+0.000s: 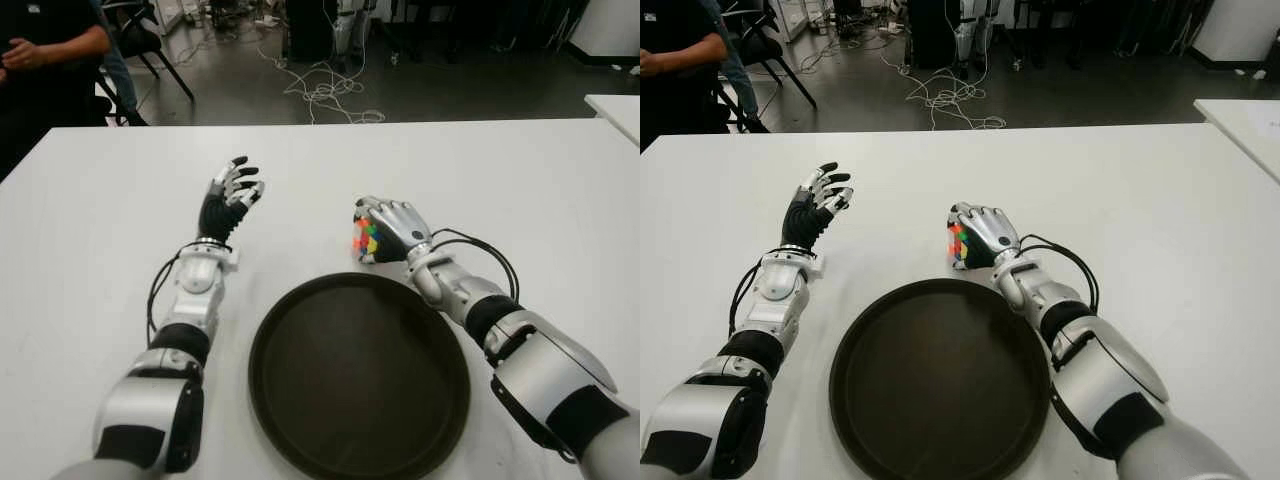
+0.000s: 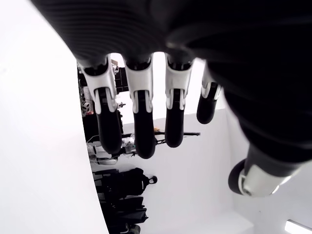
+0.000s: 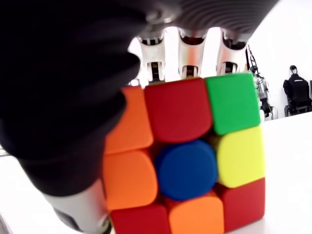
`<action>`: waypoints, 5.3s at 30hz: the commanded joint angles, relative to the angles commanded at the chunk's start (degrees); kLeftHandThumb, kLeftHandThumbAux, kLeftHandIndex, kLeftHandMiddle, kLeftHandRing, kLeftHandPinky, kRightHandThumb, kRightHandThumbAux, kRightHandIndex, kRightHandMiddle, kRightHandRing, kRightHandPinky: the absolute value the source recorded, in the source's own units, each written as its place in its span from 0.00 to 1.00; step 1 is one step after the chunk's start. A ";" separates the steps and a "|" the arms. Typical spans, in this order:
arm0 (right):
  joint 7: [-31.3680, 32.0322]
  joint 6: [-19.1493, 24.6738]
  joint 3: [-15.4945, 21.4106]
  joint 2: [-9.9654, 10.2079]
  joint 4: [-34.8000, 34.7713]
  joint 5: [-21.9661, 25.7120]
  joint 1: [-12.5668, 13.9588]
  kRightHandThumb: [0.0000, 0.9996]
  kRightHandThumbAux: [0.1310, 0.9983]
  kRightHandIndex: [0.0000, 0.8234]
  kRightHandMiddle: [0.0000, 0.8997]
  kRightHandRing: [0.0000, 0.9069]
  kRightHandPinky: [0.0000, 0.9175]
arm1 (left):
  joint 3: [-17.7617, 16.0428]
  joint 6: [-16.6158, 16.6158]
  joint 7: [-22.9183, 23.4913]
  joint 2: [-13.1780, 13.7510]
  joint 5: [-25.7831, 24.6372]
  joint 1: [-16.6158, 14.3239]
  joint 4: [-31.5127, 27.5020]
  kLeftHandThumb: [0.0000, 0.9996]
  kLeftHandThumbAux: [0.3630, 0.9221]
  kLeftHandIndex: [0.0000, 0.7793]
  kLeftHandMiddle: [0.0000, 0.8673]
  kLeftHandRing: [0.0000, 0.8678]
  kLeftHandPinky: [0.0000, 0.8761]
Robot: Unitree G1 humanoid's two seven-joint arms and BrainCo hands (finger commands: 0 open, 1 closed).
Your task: Pick up the Rubik's Cube and put it in the plate
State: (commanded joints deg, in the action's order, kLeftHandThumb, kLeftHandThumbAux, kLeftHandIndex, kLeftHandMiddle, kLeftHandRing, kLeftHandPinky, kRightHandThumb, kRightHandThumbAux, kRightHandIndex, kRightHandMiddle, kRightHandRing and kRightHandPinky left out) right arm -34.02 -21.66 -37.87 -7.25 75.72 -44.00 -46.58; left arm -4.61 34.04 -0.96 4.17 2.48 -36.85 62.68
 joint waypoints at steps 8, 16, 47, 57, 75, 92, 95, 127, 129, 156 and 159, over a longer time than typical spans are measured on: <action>-2.11 -1.20 0.21 -0.38 -0.14 -0.01 -0.16 0.41 0.79 0.60 0.72 0.71 0.68 | -0.30 0.28 0.63 -0.05 -0.47 0.17 -0.10 0.13 0.47 0.20 0.28 0.31 0.37; -4.36 -1.73 -0.06 -0.79 -0.23 -0.50 -0.52 0.68 0.70 0.52 0.70 0.69 0.66 | -0.59 0.47 0.71 -0.19 -0.79 0.41 -0.62 0.12 0.49 0.21 0.29 0.32 0.36; -7.05 -5.07 2.60 -1.52 -0.17 0.30 -0.63 0.69 0.69 0.52 0.73 0.72 0.70 | -0.28 0.10 0.10 -0.03 -0.10 0.61 -1.18 0.11 0.44 0.22 0.29 0.31 0.35; -8.09 -6.59 3.45 -1.77 -0.34 0.67 -0.76 0.69 0.69 0.52 0.74 0.74 0.73 | -0.31 0.19 0.19 0.08 -0.11 0.52 -0.93 0.11 0.42 0.22 0.29 0.31 0.35; -7.65 -8.31 5.56 -2.01 -0.36 1.41 -0.98 0.69 0.69 0.52 0.75 0.75 0.73 | 0.47 0.38 -0.67 0.44 0.95 0.60 -1.05 0.10 0.42 0.22 0.29 0.31 0.36; -9.46 -10.95 6.96 -2.45 -0.54 1.55 -1.40 0.69 0.69 0.53 0.75 0.75 0.72 | 0.22 0.50 -0.41 0.41 0.80 0.25 -0.41 0.10 0.43 0.22 0.29 0.32 0.37; -9.83 -12.07 7.41 -2.67 -0.81 1.67 -1.70 0.69 0.69 0.53 0.75 0.75 0.73 | 0.11 0.38 -0.29 0.42 0.67 0.04 -0.11 0.10 0.44 0.21 0.29 0.32 0.37; -23.46 -23.51 7.28 -6.58 -10.36 -0.84 -4.49 0.68 0.69 0.52 0.75 0.75 0.74 | -0.24 0.32 0.33 0.89 0.13 -0.76 1.33 0.11 0.42 0.23 0.30 0.32 0.34; -23.55 -23.60 7.36 -6.72 -10.76 -0.86 -4.37 0.68 0.69 0.52 0.75 0.76 0.74 | -0.25 0.26 0.41 0.91 0.13 -0.79 1.38 0.10 0.42 0.23 0.29 0.31 0.33; -0.15 -34.03 12.57 -8.45 -28.83 11.19 9.72 0.68 0.69 0.52 0.79 0.79 0.77 | -0.33 0.65 0.77 1.12 0.21 -1.14 2.02 0.10 0.40 0.22 0.29 0.32 0.36; 5.31 -34.99 12.83 -9.28 -32.73 13.70 13.38 0.68 0.69 0.52 0.79 0.79 0.77 | -0.26 0.59 0.63 1.21 0.33 -1.03 1.91 0.10 0.42 0.22 0.28 0.31 0.35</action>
State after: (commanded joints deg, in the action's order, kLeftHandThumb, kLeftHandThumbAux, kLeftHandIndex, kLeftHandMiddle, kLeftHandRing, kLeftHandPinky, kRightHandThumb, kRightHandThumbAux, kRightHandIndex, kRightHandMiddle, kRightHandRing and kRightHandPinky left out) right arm -28.71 -56.65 -25.03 -16.54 42.99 -30.30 -33.20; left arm -4.87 34.64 -0.33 5.38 2.81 -37.88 64.59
